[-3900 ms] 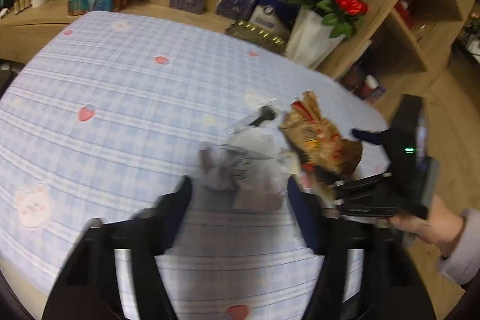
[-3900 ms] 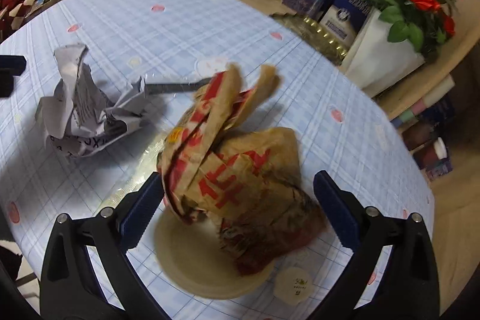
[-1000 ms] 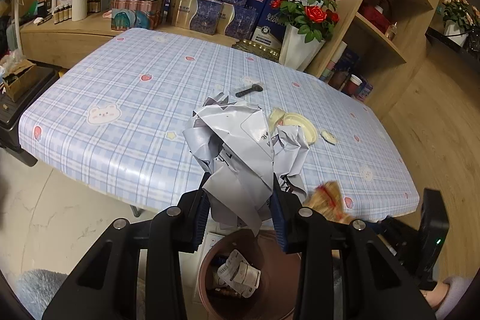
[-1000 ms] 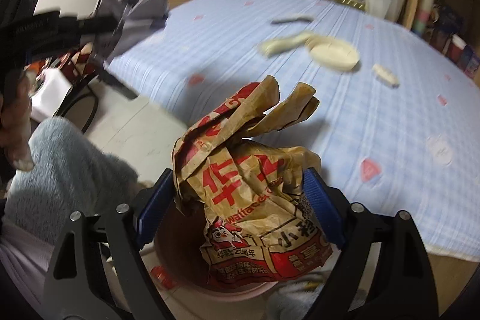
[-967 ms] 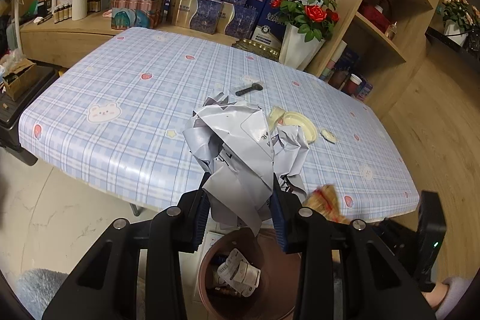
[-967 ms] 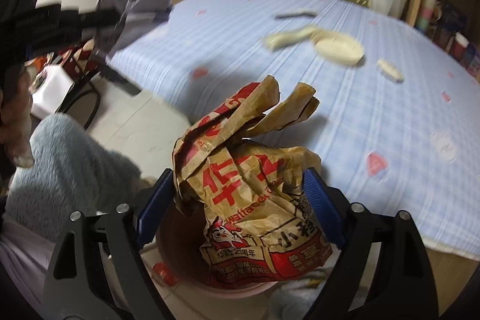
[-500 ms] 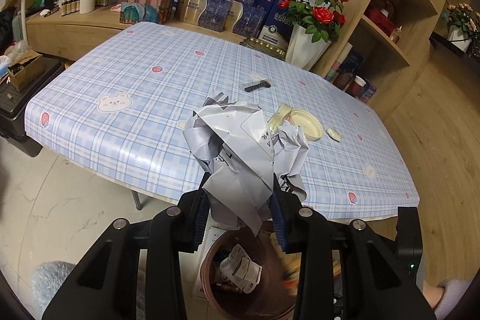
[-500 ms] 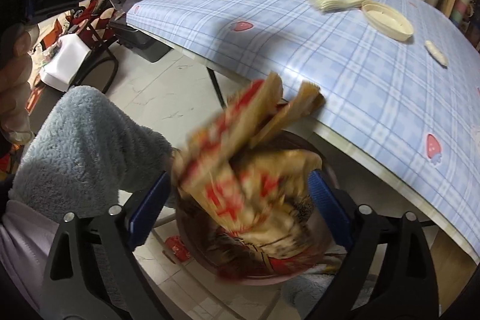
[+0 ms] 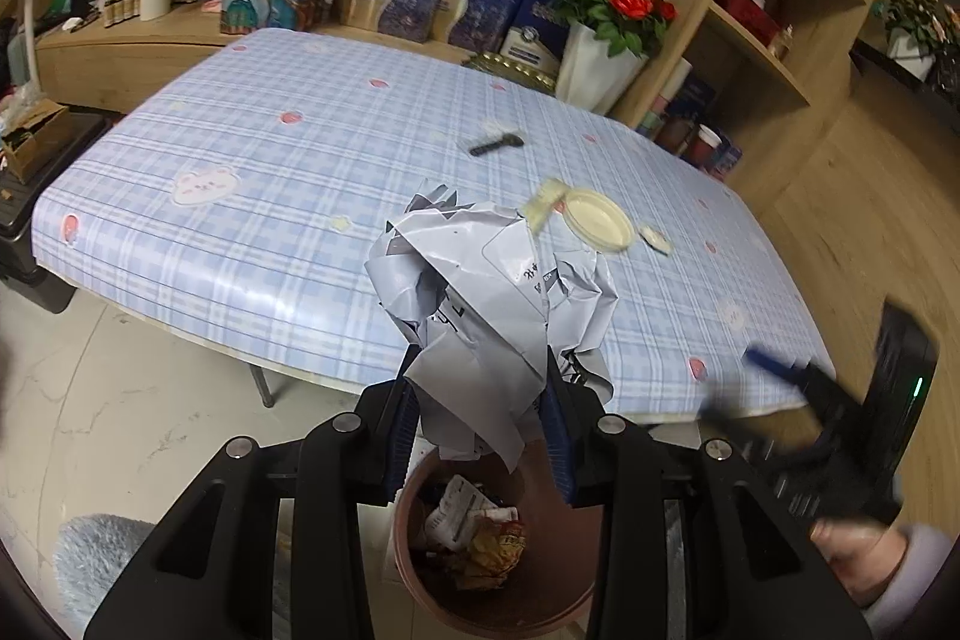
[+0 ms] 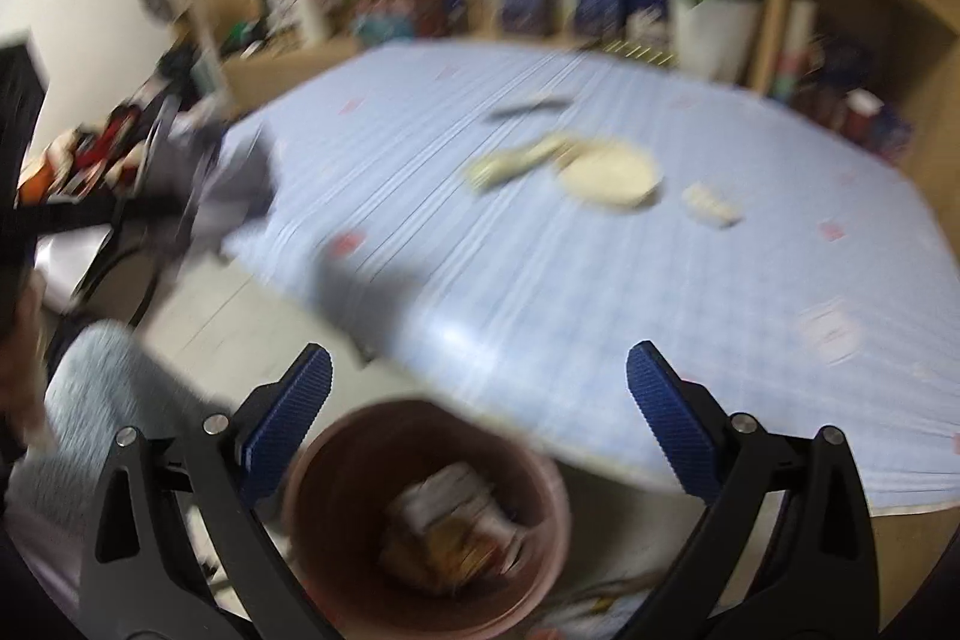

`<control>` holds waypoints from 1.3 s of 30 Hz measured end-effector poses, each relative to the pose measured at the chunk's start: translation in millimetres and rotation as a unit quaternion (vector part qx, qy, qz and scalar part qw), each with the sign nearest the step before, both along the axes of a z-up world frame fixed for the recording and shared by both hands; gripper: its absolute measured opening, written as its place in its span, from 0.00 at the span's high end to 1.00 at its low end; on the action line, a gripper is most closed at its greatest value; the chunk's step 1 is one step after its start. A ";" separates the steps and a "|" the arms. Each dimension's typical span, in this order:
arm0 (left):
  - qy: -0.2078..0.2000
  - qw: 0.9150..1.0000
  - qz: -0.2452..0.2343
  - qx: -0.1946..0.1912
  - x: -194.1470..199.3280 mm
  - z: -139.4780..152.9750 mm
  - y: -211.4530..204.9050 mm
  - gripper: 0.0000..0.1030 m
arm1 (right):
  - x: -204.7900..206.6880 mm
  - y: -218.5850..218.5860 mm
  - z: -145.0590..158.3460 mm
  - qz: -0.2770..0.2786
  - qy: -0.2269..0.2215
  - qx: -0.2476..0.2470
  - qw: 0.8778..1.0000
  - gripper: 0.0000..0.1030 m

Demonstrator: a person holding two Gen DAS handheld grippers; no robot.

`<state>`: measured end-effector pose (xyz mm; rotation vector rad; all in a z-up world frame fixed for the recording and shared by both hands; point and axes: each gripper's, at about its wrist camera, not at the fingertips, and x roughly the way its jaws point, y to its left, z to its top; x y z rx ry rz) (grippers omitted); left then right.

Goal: Collect trash
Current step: 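Lower both tools over the brown bin and open them to drop foil and bag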

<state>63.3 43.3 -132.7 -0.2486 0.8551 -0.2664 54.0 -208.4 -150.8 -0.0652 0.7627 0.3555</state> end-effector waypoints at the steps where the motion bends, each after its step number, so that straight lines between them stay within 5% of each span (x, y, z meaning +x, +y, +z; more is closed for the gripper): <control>1: 0.004 1.000 -0.008 0.001 -0.5 -2.4 -4.6 0.65 | 1.5 -7.2 5.1 -0.016 -0.013 0.001 1.000 0.06; 11: 0.047 0.995 -0.082 0.026 -8.4 -34.1 -53.8 0.64 | 11.5 -61.2 19.6 -0.092 -0.057 0.019 0.994 0.06; 17: 0.107 0.988 -0.109 0.017 -4.5 -64.0 -71.7 0.64 | 10.3 -75.0 13.6 -0.105 -0.049 0.035 0.993 0.06; 26: 0.133 0.982 -0.131 0.018 -0.2 -79.4 -92.1 0.61 | 9.0 -88.1 5.1 -0.111 -0.038 0.035 0.992 0.06; 33: 0.122 0.984 -0.127 0.011 3.0 -79.1 -93.9 0.30 | 9.2 -95.6 -2.5 -0.120 -0.028 0.042 0.991 0.05; 39: 0.091 0.992 -0.084 0.016 10.8 -70.6 -75.8 0.16 | 10.5 -91.4 -9.4 -0.113 -0.020 0.041 0.992 0.06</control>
